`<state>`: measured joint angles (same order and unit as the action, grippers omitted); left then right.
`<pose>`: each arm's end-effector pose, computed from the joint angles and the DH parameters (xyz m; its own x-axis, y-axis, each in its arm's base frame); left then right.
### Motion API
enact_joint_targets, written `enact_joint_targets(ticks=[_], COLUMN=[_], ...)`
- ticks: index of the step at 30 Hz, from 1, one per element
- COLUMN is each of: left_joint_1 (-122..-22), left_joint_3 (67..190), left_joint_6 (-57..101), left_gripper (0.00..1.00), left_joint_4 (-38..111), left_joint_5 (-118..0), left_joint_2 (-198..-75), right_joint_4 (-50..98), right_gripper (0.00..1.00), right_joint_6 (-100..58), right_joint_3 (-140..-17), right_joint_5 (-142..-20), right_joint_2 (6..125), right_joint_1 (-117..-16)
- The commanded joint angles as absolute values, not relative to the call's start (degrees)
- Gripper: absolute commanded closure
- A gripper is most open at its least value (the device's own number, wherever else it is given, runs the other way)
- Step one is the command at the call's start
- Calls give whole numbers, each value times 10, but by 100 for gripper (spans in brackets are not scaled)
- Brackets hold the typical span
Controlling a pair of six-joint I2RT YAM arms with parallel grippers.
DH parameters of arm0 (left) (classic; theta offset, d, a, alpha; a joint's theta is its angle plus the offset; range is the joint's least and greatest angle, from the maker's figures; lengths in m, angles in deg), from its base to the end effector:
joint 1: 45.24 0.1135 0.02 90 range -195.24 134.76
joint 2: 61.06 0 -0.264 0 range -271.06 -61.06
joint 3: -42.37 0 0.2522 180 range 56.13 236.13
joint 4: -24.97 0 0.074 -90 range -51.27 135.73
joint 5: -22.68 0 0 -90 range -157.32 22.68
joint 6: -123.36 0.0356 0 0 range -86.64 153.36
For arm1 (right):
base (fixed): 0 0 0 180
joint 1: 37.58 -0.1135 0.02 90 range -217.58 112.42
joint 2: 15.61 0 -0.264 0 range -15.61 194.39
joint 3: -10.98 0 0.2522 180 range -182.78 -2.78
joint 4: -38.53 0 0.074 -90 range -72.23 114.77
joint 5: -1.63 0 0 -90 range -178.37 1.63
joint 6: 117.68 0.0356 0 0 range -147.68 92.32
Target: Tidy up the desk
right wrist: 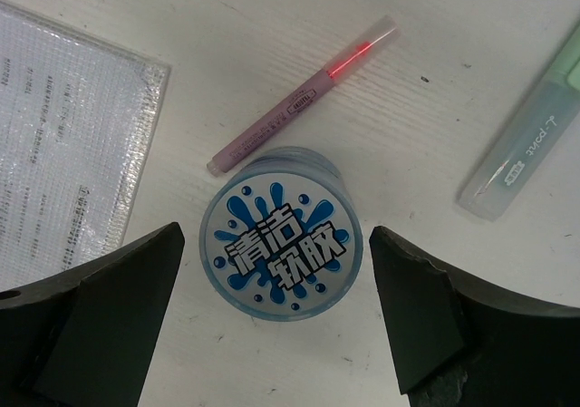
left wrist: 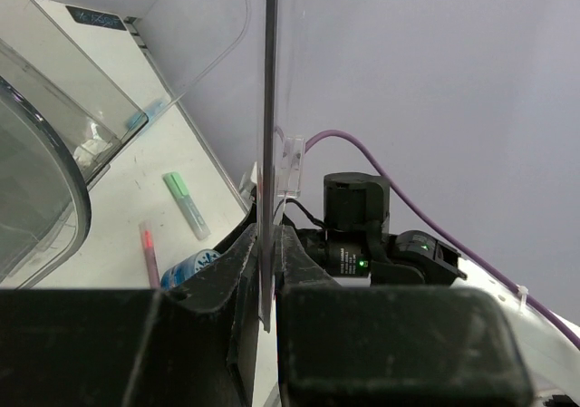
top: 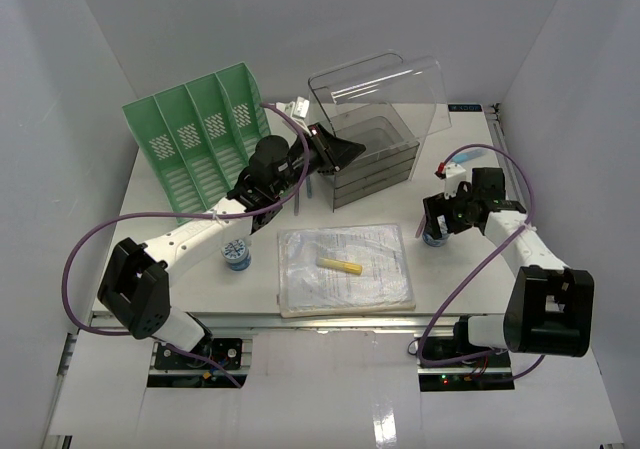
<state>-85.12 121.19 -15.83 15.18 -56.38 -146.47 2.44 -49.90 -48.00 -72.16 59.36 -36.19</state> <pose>0.2705 -0.2348 0.3538 -0.5585 -0.5017 -0.6606 0.5389 0.3859 -0.7488 0.2606 0.0036 0.2137 -0.6740 -0.3469 -0.6522 -0.4354 0.8998 -0.0285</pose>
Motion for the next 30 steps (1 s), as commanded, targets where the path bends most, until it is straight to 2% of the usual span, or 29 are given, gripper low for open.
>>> enact_joint_targets(ticks=[1,4,7,8,13,17,19,22,26,30], left_joint_1=[-839,-839,-839,-839,-839,-838,-838,-837,-835,-832], left_joint_3=[1234,1232,1230,1230,1239,1240,1238,1242,1252,1271], left_joint_6=[-166,-170,-174,-175,-181,-190,-196,-205,-224,-242], left_gripper=[94,95,95,95,95,95,95,95,95,95], left_joint_4=[141,138,135,134,132,125,121,119,109,104], left_joint_5=[-579,-577,-576,-576,-572,-568,-566,-564,-562,-561], left_joint_2=[-1437,-1439,-1441,-1440,-1444,-1445,-1444,-1445,-1450,-1459], right_joint_4=[51,59,69,72,87,86,73,24,-105,-82], right_gripper=[10,10,2,5,42,78,88,91,87,89], right_joint_6=[-493,-495,-495,-495,-502,-519,-539,-614,-815,-904], right_joint_3=[-492,-487,-483,-481,-472,-474,-489,-521,-604,-637], right_joint_5=[-737,-745,-751,-753,-755,-752,-733,-651,-487,-477], right_joint_2=[613,623,631,633,622,605,592,566,531,499], right_joint_1=[-362,-364,-364,-364,-364,-364,-364,-364,-374,-450])
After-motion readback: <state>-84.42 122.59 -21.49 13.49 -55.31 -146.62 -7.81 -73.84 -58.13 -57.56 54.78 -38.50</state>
